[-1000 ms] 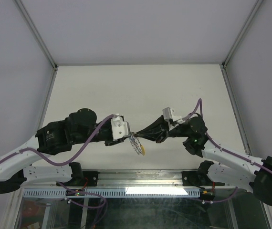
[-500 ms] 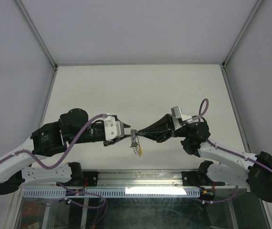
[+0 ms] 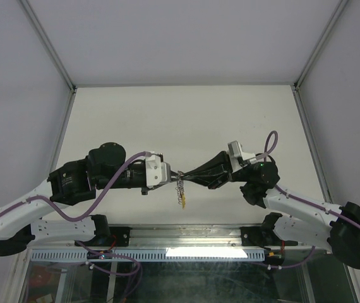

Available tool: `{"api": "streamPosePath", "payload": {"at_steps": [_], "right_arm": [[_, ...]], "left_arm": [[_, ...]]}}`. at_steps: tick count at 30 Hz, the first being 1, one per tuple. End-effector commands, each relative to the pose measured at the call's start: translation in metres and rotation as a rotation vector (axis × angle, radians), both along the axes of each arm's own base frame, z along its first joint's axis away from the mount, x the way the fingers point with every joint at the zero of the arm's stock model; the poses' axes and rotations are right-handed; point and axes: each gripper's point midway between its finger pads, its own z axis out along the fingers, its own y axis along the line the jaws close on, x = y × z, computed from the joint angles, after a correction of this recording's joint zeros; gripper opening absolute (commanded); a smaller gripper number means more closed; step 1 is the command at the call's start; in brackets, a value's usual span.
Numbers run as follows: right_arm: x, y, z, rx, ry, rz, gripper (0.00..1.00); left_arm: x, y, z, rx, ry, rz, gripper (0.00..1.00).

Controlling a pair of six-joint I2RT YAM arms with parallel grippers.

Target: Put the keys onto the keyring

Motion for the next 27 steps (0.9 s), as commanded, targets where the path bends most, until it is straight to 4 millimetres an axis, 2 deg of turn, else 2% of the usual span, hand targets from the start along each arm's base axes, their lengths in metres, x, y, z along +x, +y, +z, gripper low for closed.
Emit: {"api": "streamPosePath", "payload": {"at_steps": [1,5,27], "right_arm": [[-0.005,-0.008,0.028,0.071,-0.061,-0.005,0.0],[-0.005,-0.009,0.027,0.073,-0.063,-0.01,0.0],[-0.005,-0.016,0.038,0.1,-0.084,-0.046,0.0]], "left_arm": [[-0.006,-0.008,0.015,-0.057,-0.017,-0.047,0.12],[-0.007,-0.009,0.014,-0.055,-0.016,-0.051,0.0],[-0.007,-0.006,0.01,-0.045,-0.004,-0.045,0.0]]}}
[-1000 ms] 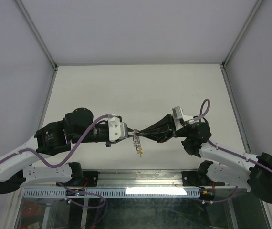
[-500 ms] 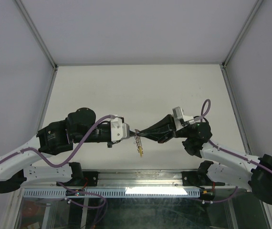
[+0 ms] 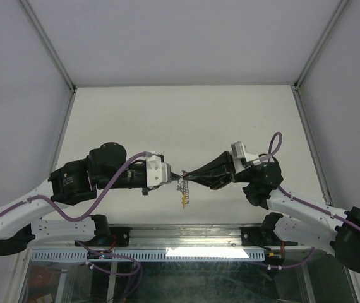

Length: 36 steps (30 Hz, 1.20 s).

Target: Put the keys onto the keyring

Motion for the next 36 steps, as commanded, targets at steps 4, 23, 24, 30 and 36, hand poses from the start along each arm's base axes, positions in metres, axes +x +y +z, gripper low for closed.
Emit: {"api": "streamPosePath", "payload": {"at_steps": [4,23,24,30,36], "right_arm": [[-0.003,-0.012,0.039,0.12,-0.068,-0.038,0.0],[0.013,-0.014,0.04,0.123,-0.049,-0.136,0.0],[0.016,-0.013,0.037,0.103,-0.048,-0.152,0.0],[0.028,-0.013,0.028,0.031,-0.054,-0.236,0.0],[0.034,-0.011,0.021,-0.035,-0.045,-0.261,0.0]], "left_arm": [[-0.006,-0.003,0.009,-0.037,-0.005,-0.029,0.0],[-0.005,-0.009,0.004,-0.019,0.008,-0.037,0.0],[-0.005,-0.009,0.004,-0.021,0.006,-0.034,0.0],[0.0,-0.005,0.006,-0.024,-0.006,-0.002,0.02],[0.003,-0.006,0.004,-0.016,-0.01,0.006,0.02]]}}
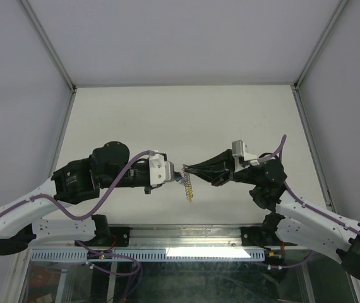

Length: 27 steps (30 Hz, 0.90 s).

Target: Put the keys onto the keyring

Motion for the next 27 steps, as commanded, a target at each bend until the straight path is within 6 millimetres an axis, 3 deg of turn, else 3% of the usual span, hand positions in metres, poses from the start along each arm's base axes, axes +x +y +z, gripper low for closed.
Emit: {"api": "streamPosePath", "payload": {"at_steps": [1,10,15,17,21,27], "right_arm": [[0.012,-0.004,0.027,0.021,-0.051,-0.081,0.0],[0.009,-0.001,0.027,0.007,-0.056,-0.061,0.0],[0.008,-0.004,0.028,0.026,-0.07,-0.067,0.0],[0.009,-0.004,0.029,0.03,-0.073,-0.076,0.0],[0.014,-0.004,0.026,0.008,-0.068,-0.098,0.0],[0.039,-0.003,0.01,-0.125,0.001,-0.218,0.0]], "left_arm": [[-0.002,-0.002,0.006,-0.021,-0.01,-0.008,0.02],[0.002,-0.005,0.0,0.009,-0.012,0.0,0.02],[0.006,0.002,0.011,-0.03,-0.028,0.038,0.06],[0.007,0.006,0.021,-0.075,-0.036,0.06,0.11],[0.014,0.02,0.039,-0.172,-0.05,0.137,0.31],[0.034,0.029,0.032,-0.225,-0.031,0.282,0.46]]}}
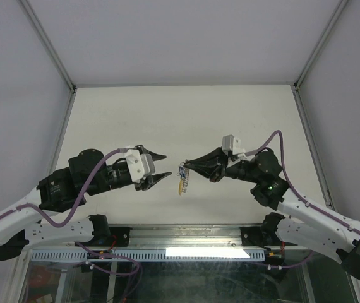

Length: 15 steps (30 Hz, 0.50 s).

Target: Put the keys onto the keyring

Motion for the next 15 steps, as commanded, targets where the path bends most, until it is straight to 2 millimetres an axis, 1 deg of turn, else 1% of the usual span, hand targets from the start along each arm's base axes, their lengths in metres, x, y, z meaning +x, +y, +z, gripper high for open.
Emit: {"api": "streamPosePath", "payload": {"at_steps": [1,2,4,6,11,13,14,15], "right_arm": [[0.026,-0.009,0.023,-0.032,0.004,-0.163,0.0],[0.034,-0.012,0.014,-0.079,0.046,-0.211,0.0],[0.048,-0.018,0.005,-0.135,0.085,-0.297,0.0],[0.057,-0.024,-0.003,-0.177,0.115,-0.356,0.0],[0.071,-0.036,-0.031,-0.307,0.214,-0.462,0.0],[0.074,-0.042,-0.042,-0.356,0.251,-0.5,0.0],[0.075,-0.045,-0.047,-0.381,0.268,-0.518,0.0],[0.077,-0.049,-0.051,-0.405,0.285,-0.541,0.0]], "left_arm": [[0.022,0.004,0.009,-0.11,0.016,0.152,0.49],[0.027,0.006,0.007,-0.124,0.019,0.185,0.53],[0.037,0.012,0.005,-0.15,0.024,0.258,0.6],[0.048,0.018,0.002,-0.173,0.029,0.336,0.67],[0.076,0.032,-0.01,-0.201,0.069,0.503,0.85],[0.096,0.043,-0.018,-0.201,0.102,0.58,0.91],[0.103,0.044,-0.023,-0.202,0.131,0.585,0.94],[0.112,0.05,-0.029,-0.201,0.154,0.606,0.97]]}}
